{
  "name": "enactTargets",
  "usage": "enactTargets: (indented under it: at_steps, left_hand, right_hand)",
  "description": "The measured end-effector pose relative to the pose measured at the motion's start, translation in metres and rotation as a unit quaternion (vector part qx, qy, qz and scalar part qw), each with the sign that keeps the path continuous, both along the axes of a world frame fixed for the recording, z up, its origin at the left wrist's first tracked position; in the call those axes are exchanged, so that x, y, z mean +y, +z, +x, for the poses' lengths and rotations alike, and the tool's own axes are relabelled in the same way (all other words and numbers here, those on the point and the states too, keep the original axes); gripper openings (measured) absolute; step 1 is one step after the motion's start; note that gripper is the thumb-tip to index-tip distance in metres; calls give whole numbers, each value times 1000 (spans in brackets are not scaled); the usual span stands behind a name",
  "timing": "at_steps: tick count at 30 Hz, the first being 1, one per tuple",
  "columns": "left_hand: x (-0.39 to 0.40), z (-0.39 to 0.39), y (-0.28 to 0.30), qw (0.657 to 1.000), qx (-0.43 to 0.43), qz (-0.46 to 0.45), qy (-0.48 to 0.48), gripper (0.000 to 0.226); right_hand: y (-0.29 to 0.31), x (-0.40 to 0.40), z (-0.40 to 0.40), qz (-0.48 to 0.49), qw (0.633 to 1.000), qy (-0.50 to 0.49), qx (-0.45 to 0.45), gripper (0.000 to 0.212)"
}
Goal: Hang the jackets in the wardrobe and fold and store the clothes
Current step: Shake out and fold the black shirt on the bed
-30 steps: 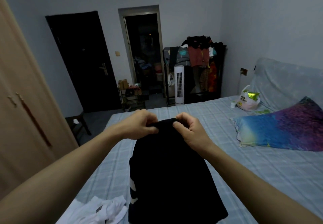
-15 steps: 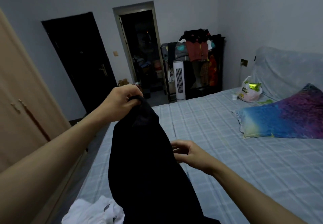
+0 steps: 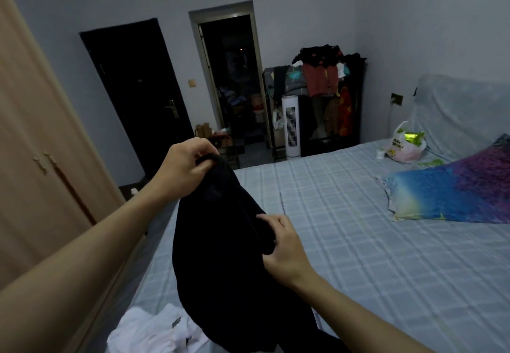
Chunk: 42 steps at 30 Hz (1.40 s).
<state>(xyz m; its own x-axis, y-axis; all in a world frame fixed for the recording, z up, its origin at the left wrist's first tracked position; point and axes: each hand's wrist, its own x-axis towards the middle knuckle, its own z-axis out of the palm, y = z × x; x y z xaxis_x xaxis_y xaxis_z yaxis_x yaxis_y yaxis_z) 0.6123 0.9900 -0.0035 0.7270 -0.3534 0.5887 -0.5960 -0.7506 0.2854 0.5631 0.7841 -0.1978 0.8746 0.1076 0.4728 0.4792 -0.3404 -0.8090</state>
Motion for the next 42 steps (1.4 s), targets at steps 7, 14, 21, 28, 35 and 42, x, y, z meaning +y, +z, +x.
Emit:
enactTargets:
  at_steps: [7,14,21,28,35,42]
  left_hand:
    - [7,1,-10,1000,4,-15,16,19]
    - [28,0,-12,1000,1,-21,14,25]
    - [52,1,-16,999,3,-46,6,29]
    - [75,1,-35,999,6,-49,4,32]
    - [70,-1,-40,996,22,-82,-24,45]
    - [46,-5,-35,972,171,-132,-90,34]
  right_hand:
    - [-12,25,-9,45,997,54,20,42]
    - [-7,15,-4,82,993,34,80,12]
    - [17,-20,2,99,987,33,119,25]
    - [92,-65,2,-45,985,53,158,21]
    - [167,-88,7,-153,987,-36,14,6]
    - [200,-112,9,-205,974,-59,-80,22]
